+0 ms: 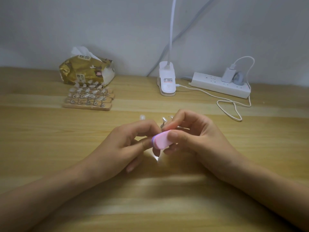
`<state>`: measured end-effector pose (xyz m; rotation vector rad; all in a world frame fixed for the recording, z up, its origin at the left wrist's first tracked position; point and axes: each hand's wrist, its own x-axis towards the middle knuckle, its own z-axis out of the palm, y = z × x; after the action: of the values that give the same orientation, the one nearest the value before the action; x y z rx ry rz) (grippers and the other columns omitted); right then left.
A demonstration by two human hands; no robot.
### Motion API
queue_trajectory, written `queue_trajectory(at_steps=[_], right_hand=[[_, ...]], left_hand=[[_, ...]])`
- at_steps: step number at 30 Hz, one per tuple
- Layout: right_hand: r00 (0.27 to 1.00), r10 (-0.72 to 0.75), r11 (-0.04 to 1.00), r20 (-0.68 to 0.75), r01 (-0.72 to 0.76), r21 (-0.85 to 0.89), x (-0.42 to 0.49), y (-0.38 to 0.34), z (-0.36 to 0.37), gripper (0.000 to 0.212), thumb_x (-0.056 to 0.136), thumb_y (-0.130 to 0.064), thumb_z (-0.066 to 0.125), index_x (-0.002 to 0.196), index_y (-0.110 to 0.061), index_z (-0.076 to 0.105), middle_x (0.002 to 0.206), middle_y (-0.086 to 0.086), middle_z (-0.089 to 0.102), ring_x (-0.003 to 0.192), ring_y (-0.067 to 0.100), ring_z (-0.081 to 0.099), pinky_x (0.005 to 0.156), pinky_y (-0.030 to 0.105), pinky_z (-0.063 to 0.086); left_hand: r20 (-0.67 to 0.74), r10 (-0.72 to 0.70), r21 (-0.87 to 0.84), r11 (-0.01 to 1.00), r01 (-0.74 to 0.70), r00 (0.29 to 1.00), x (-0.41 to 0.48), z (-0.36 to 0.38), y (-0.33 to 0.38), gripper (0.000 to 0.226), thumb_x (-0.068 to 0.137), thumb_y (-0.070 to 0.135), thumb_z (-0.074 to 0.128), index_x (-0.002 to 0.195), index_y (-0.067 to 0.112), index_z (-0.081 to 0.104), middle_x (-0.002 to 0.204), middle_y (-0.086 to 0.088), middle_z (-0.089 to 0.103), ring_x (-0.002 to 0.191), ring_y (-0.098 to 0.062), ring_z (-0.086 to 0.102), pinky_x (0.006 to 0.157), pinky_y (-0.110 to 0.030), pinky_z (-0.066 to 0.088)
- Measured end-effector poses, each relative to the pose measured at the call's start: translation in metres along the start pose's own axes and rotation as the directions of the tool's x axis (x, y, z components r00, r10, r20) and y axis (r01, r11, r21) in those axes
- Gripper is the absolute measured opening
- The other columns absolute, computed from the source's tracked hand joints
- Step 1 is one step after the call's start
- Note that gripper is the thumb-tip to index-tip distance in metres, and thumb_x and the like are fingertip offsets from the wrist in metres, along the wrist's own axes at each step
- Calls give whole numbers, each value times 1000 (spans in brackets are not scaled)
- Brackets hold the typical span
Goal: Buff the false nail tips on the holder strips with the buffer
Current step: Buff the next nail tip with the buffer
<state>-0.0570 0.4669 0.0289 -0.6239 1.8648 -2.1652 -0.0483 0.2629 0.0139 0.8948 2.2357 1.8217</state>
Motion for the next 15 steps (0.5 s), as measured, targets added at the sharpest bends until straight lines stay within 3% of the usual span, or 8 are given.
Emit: queue_trajectory(at_steps=[3, 7, 10, 15], right_hand=[[998, 7, 1000, -60, -6, 11, 1, -2, -2, 5, 80, -10, 69, 77, -12, 66, 82, 1, 71, 64, 13, 62, 62, 23, 56], [1000, 1, 1000, 5, -1, -21, -1, -2, 1, 7, 81, -7, 72, 80, -12, 67, 84, 1, 71, 71, 16, 68, 63, 24, 57], [998, -8, 1000, -70, 6, -17, 1, -4, -2, 12, 79, -9, 77, 76, -14, 67, 84, 1, 72, 69, 14, 64, 63, 23, 57], [1000, -12, 999, -19, 11, -38, -1, -3, 2, 9, 79, -7, 74, 77, -14, 68, 84, 0, 72, 70, 15, 69, 62, 23, 57]], left_hand=[[-17, -12, -3, 1000, 12, 1000, 1, 0, 0, 11, 93, 27, 57, 86, 22, 64, 78, 1, 67, 31, -8, 36, 37, -13, 29], [1, 1, 1, 1000, -1, 1000, 0, 0, 0, 14, 92, 34, 59, 87, 23, 64, 79, 1, 67, 32, -6, 37, 38, -12, 29], [-21, -12, 17, 1000, 12, 1000, 1, 0, -1, 11, 93, 27, 57, 86, 23, 64, 79, 1, 67, 31, -8, 37, 38, -12, 30], [-13, -3, 24, 1000, 3, 1000, 0, 1, -1, 14, 91, 36, 58, 86, 23, 64, 80, 1, 67, 31, -6, 38, 38, -12, 29]])
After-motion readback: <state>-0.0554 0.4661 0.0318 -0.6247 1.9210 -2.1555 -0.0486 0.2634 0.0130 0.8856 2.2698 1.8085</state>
